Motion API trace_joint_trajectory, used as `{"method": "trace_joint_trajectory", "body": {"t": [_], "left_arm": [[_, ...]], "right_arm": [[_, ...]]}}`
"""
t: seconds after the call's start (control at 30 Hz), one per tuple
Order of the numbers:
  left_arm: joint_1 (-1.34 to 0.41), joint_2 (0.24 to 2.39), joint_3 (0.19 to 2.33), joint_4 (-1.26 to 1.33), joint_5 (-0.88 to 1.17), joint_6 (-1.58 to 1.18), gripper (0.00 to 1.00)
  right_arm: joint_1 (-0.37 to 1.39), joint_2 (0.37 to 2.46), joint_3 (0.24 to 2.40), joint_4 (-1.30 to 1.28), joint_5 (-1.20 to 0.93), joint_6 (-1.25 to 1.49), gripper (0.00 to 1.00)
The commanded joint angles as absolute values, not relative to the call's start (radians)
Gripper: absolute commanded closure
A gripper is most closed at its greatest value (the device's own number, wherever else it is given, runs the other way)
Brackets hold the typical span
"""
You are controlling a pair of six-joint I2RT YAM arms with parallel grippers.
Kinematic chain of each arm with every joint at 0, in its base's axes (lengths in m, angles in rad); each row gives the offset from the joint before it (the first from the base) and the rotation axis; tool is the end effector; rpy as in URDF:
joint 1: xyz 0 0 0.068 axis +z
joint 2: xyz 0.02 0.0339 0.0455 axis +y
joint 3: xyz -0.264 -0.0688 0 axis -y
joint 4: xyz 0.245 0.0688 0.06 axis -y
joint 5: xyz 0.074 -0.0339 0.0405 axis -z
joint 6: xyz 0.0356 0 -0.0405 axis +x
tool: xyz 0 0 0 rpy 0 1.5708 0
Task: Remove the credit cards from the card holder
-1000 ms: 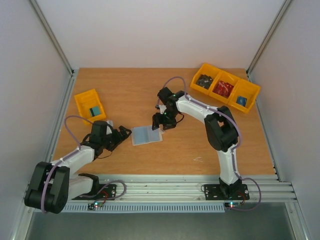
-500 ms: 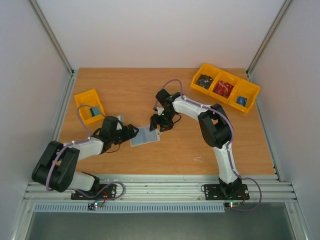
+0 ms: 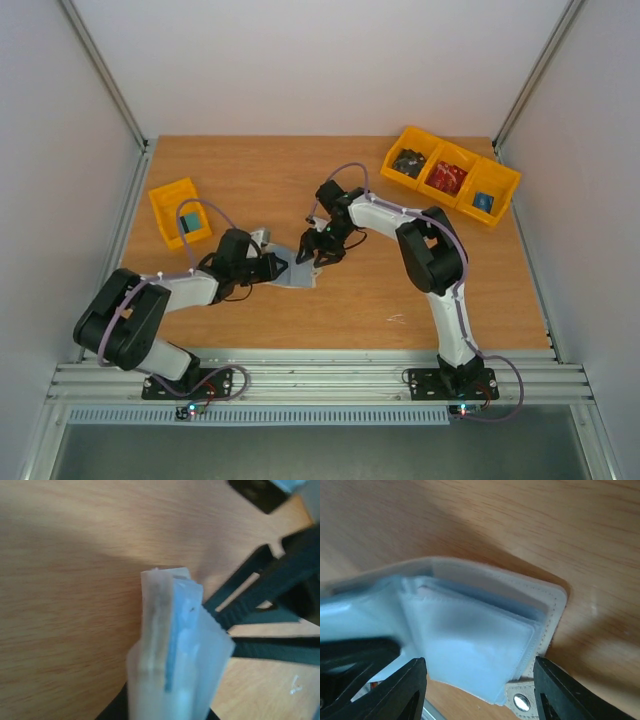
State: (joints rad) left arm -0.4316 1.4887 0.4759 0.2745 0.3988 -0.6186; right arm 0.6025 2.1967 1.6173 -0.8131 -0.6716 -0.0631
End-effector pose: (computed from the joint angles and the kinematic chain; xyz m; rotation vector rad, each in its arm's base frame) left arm 0.2285 -0.1205 0.1287 -0.0108 2.4479 -0.9667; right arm 0.3422 0.2623 0.1433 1.0480 -2.7509 -1.0599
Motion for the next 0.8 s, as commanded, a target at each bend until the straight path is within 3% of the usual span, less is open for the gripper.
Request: {"method": "trace_joint_trajectory", "body": {"t": [0.0,0.13,0.43,0.57,0.77], "left_arm": [[-0.436,1.402,0.528,0.396,0.536,-0.540,1.00],[-0.419,1.271,0.578,0.354,0.670,-0.473,1.00],[-0.410,0.813,0.753,0.133,0.724,-0.155,1.00],[-0.409,0.740,0.842,0.106,0.752,-0.165,1.00],[-0.392,0.715,0.888,0.121,0.679,-0.261,1.00]], "right_arm": [[0.548,2.088,1.561,-0.755,-0.745,-0.054,0.42],[0.477,1.916,1.553,-0.786,-0.778,-0.156,0.41],[0.402,1.552,1.593,-0.852,-0.980,-0.403,0.35],[0.440,1.436,1.632,-0.789,-1.096,-0.495,0.30],[0.536,1.448,1.763,-0.806,-1.104,-0.561,0.29]]}}
